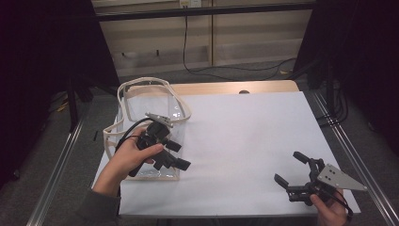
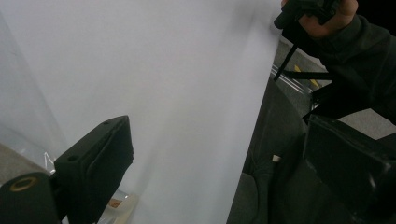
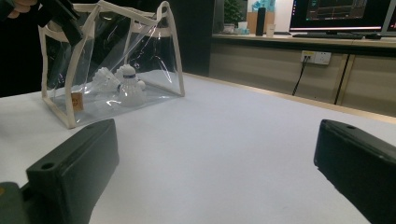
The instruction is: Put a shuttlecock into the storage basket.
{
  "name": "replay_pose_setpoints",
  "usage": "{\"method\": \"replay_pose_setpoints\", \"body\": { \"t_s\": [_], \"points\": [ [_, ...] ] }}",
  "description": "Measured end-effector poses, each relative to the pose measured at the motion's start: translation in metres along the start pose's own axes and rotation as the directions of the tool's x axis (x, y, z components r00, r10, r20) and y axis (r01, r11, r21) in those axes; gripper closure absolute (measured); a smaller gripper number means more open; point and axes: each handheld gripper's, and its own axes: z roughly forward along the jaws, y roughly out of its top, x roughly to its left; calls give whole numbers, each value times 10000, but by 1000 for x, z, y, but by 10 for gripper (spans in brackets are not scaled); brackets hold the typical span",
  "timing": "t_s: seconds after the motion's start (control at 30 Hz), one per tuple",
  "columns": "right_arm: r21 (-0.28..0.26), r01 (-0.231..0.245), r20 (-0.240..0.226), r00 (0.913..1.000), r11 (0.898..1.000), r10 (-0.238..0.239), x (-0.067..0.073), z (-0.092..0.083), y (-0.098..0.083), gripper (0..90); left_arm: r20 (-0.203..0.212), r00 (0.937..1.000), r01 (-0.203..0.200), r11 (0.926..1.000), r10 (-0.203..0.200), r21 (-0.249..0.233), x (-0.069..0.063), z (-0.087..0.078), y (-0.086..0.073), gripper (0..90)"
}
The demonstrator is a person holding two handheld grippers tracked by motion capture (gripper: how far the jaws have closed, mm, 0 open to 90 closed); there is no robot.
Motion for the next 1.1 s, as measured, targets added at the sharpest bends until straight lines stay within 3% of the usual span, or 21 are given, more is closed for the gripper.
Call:
{"method": "replay_pose_setpoints", "body": {
  "t_s": [1.1],
  "points": [
    [2, -14, 3, 10000, 10000, 14, 0, 0, 0, 0, -151, 9998, -103, 9998, 105, 142, 3, 12, -27, 83]
  ]
}}
